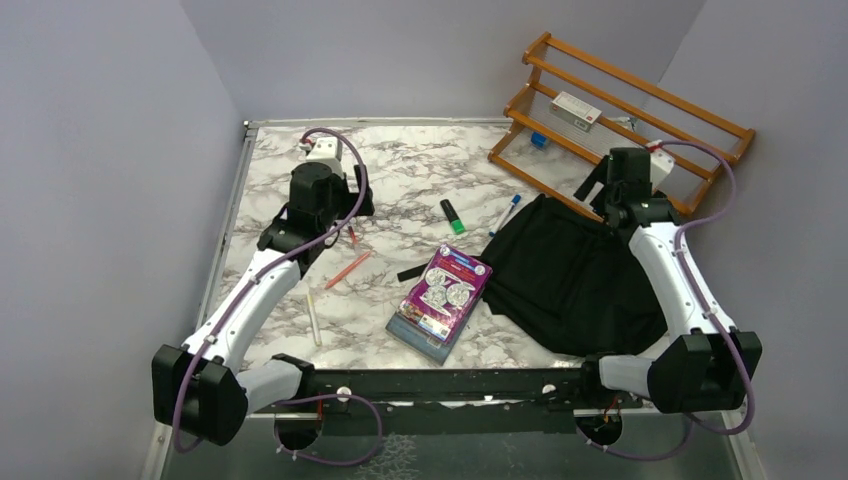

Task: Pack the student bag
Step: Pick up the student bag at the center of the board.

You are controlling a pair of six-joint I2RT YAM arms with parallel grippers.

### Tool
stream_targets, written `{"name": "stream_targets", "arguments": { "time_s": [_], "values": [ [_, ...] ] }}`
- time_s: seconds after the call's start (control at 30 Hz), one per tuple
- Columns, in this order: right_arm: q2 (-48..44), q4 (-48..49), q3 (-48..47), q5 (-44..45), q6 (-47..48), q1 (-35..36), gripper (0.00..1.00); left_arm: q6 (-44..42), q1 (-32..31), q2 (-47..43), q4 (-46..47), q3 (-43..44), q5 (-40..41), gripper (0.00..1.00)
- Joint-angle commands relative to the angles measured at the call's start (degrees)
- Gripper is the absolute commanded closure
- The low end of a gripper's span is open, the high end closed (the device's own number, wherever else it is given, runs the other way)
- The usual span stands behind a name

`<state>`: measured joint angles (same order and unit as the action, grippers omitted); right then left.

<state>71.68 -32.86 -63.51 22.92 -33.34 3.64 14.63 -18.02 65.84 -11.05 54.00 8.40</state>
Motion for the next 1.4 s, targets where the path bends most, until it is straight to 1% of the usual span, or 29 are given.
{"name": "stream_targets", "arguments": {
  "time_s": [0.0, 0.1, 0.23, 0.4, 0.57, 0.77, 0.93, 1.17, 1.37],
  "values": [
    [-1.0, -5.3, 1.7, 1.3, -0.9, -9.2, 0.0, -3.1, -3.5, -0.5, -2.2, 0.7, 2.7, 0.01],
    [-1.9, -6.4, 4.2, -4.7, -1.6, -14.0, 0.0, -4.3, -6.0, -1.6, -3.0, 0.6, 6.1, 0.01],
    [-1.6, -9.0, 6.4, -6.4, -4.4, -15.9, 0.0, -5.3, -8.7, -2.5, -3.4, 0.5, 8.6, 0.01],
    [-3.0, -10.4, 11.0, -3.3, -7.6, -16.5, 0.0, -6.3, -12.0, -3.1, -3.5, 0.3, 10.8, 0.01],
    [-4.0, -9.7, 14.2, 2.2, -8.7, -16.9, 0.0, -7.2, -14.7, -3.2, -3.5, 0.1, 13.1, 0.01],
    [-2.9, -10.2, 12.9, 9.6, -10.1, -17.1, 0.0, -7.2, -18.0, -2.4, -3.5, 0.1, 13.8, 0.01],
    [-1.1, -11.9, 10.1, 14.8, -11.2, -17.1, 0.0, -7.4, -22.0, -2.3, -3.5, 0.1, 15.3, 0.01],
    [0.7, -14.9, 8.8, 16.3, -11.5, -17.5, 0.0, -7.3, -26.9, -2.7, -3.4, 0.0, 16.5, 0.01],
    [0.2, -12.6, 10.5, 14.8, -9.0, -18.3, 0.0, -7.2, -28.9, -1.9, -3.4, 0.3, 15.8, 0.01]
  ]
}}
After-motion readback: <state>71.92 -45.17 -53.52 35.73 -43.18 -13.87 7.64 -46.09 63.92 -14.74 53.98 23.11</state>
